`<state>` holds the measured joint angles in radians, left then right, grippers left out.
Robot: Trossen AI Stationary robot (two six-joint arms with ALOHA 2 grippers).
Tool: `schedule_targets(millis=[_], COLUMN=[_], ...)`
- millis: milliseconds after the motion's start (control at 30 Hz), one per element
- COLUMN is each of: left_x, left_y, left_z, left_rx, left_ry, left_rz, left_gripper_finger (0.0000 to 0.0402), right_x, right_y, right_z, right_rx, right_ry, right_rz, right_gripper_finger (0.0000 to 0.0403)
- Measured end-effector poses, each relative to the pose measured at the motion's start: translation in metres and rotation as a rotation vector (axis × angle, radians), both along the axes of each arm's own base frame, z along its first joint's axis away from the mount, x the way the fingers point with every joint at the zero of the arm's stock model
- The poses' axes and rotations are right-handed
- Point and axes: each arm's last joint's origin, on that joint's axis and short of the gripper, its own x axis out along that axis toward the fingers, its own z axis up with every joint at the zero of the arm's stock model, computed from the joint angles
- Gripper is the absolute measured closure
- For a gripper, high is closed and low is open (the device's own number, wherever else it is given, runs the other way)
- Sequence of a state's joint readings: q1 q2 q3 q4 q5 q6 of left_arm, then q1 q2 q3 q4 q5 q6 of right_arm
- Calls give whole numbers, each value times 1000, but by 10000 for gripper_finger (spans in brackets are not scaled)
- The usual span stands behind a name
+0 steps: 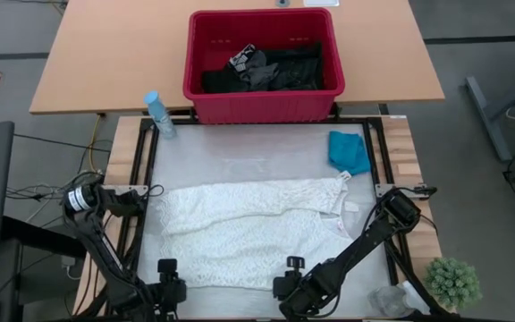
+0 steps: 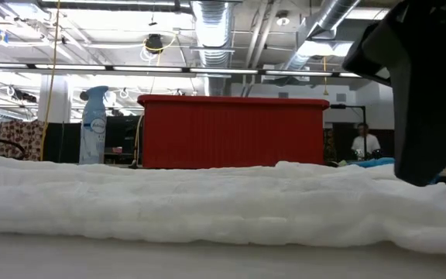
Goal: Fold laundry
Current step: Fold the white shirt
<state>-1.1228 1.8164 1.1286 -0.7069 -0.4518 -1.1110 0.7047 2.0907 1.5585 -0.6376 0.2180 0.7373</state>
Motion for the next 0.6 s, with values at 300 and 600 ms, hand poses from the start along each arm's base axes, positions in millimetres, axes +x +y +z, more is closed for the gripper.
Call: schedule_targets(millis=[300, 600], left_x=[0, 0], left_y=[2, 2], left_z=[-20, -25], left_rx=[102, 114], left_ry=[44, 36], left_rz=[-14, 26], left_gripper_finger=[219, 219], right_x=[-1, -1], right_y=[-1, 0], right_z=[-1, -4], right_rx=[-1, 31], right_ry=[15, 39], right_rz=[-15, -42], right_gripper_finger=[227, 227])
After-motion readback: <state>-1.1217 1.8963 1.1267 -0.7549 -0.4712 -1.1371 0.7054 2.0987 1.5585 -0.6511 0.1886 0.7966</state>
